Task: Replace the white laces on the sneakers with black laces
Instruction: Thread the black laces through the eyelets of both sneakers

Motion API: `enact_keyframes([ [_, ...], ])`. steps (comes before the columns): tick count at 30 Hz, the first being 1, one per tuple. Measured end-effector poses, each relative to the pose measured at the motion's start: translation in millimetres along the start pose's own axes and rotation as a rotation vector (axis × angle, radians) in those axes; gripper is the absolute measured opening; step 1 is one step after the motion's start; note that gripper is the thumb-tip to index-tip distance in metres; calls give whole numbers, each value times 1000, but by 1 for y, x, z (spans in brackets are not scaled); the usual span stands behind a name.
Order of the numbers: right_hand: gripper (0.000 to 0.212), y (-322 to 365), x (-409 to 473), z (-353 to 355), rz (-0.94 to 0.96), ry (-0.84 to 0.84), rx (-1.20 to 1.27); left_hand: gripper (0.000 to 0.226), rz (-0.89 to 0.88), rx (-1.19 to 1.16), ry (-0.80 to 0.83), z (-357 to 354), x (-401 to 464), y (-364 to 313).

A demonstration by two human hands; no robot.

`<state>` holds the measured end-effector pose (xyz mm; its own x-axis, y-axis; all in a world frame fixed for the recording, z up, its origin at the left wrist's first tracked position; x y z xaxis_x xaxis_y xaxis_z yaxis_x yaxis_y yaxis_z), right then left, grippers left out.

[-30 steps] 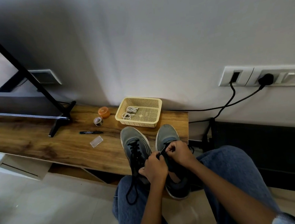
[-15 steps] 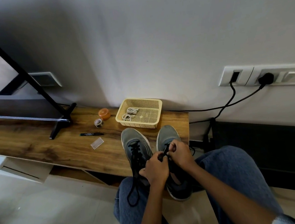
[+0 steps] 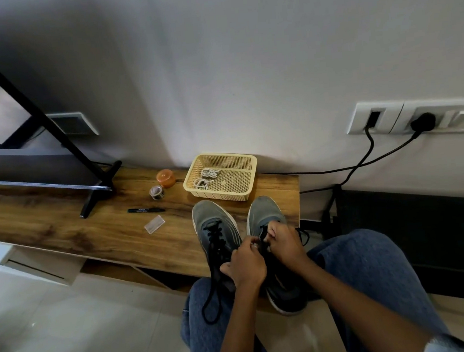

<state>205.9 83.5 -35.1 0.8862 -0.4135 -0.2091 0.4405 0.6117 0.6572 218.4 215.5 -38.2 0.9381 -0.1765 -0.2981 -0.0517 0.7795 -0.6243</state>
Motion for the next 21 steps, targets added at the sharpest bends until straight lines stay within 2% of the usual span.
enact_keyframes([
  [9, 40, 23, -7, -2, 163, 91, -278, 35, -15, 114, 19, 2, -4, -6],
  [13, 14, 41, -13, -7, 298, 145, -413, 35, -45, 148, 6, 4, -7, -12],
  [17, 39, 35, -6, -2, 260, 150, -260, 30, 6, 82, -67, 9, -7, -9],
  [19, 39, 32, -6, 7, 244, 95, -144, 22, 29, 44, -120, 13, -7, -8],
  [21, 32, 27, -14, 24, 231, -50, -42, 16, 27, 28, -150, 15, -7, -9],
])
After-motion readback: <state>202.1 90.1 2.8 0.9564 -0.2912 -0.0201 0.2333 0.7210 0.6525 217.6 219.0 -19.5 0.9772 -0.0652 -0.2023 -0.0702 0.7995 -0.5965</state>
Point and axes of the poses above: each hand's wrist, its own x-axis towards the middle knuckle, its own z-axis out of the back of the hand, y = z × x, the point moved 10 cm from there along x, towards the middle knuckle
